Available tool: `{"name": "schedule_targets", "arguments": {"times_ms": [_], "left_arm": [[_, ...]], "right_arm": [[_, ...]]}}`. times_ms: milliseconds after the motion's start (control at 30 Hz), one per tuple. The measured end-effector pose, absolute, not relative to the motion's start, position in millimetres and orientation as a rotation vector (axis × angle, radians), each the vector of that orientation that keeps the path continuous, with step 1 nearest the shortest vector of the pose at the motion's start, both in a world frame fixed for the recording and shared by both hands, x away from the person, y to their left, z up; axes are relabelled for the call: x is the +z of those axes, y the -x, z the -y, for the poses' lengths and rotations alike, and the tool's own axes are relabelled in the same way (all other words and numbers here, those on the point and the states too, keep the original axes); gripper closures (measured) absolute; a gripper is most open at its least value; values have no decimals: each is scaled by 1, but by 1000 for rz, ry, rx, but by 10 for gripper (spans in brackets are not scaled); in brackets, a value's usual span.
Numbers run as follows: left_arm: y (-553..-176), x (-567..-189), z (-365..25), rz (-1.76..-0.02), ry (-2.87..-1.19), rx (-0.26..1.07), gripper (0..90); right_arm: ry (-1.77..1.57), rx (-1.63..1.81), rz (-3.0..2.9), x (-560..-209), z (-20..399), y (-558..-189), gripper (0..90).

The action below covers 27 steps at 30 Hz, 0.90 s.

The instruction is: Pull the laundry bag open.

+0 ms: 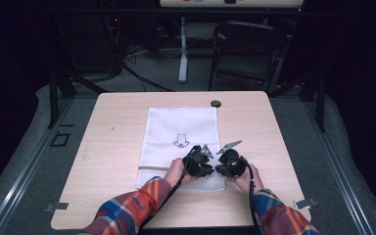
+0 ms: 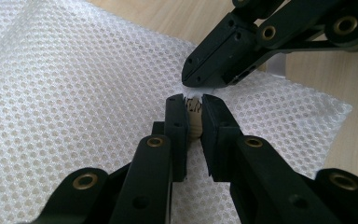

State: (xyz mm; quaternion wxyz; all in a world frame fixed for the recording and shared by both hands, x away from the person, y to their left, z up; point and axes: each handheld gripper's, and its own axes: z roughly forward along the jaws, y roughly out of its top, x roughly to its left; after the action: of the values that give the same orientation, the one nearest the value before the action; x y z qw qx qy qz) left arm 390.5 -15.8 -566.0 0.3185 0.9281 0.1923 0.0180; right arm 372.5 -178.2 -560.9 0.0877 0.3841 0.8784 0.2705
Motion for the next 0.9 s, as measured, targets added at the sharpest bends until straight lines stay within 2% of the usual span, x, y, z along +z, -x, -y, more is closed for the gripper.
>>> {"name": "schedule_targets", "arguments": {"times_ms": [233, 900], "left_arm": [[-388, -565, 15, -516, -2430, 59, 815], [-385, -565, 14, -563, -2429, 70, 816]], "right_arm": [[-1109, 722, -2615, -559, 174, -370, 900], [-1231, 771, -2597, -560, 177, -372, 900]]}}
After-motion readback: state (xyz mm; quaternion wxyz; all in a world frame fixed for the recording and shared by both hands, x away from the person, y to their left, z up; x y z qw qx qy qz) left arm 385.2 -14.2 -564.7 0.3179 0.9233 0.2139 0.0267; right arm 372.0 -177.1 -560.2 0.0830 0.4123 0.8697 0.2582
